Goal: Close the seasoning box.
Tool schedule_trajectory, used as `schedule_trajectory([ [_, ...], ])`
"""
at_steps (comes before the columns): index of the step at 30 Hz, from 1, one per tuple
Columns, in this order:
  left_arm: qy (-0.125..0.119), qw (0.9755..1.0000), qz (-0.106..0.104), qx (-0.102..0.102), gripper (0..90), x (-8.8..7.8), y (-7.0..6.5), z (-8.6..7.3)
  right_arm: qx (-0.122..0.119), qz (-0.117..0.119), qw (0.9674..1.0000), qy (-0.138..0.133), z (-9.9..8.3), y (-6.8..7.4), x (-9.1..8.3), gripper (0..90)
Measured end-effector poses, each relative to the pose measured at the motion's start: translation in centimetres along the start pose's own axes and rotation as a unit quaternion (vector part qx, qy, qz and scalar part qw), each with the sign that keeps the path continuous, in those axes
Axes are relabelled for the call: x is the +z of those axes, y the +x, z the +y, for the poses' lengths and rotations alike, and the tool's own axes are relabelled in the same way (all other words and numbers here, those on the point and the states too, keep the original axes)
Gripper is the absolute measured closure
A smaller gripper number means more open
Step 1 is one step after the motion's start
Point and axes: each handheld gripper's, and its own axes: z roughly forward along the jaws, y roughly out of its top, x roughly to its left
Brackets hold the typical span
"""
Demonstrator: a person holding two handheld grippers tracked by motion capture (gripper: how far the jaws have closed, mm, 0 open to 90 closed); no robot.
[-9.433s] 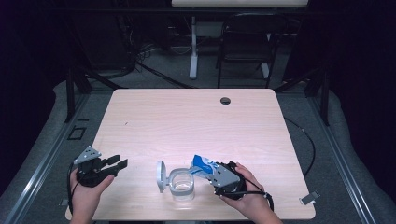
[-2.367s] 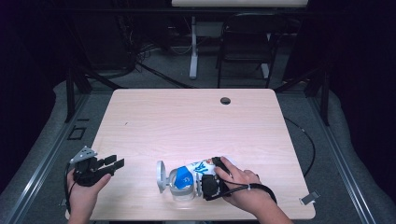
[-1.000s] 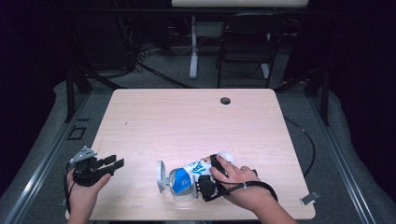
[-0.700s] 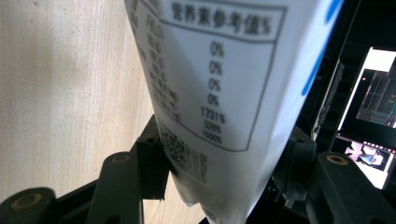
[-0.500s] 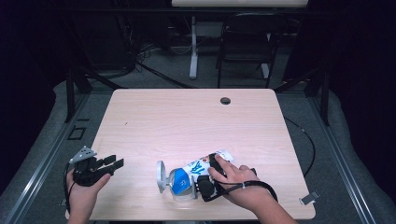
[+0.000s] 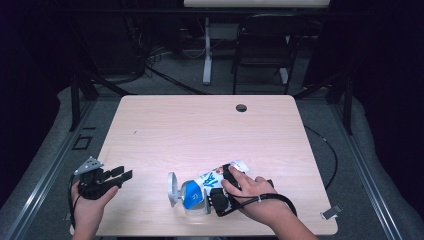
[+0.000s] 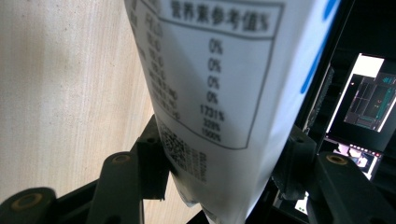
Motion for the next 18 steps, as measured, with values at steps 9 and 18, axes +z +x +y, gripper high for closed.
schedule_trajectory([
  [9,0.002,1.0,0.0,0.001,56.4,-0.06,0.08,0.03,-0.009,-0.002,0.9999,0.005,0.06,-0.09,0.04,47.4],
  [18,-0.001,1.0,0.0,0.0,56.3,-0.02,0.12,-0.01,-0.016,-0.007,0.9998,0.004,0.13,-0.07,0.11,47.7],
])
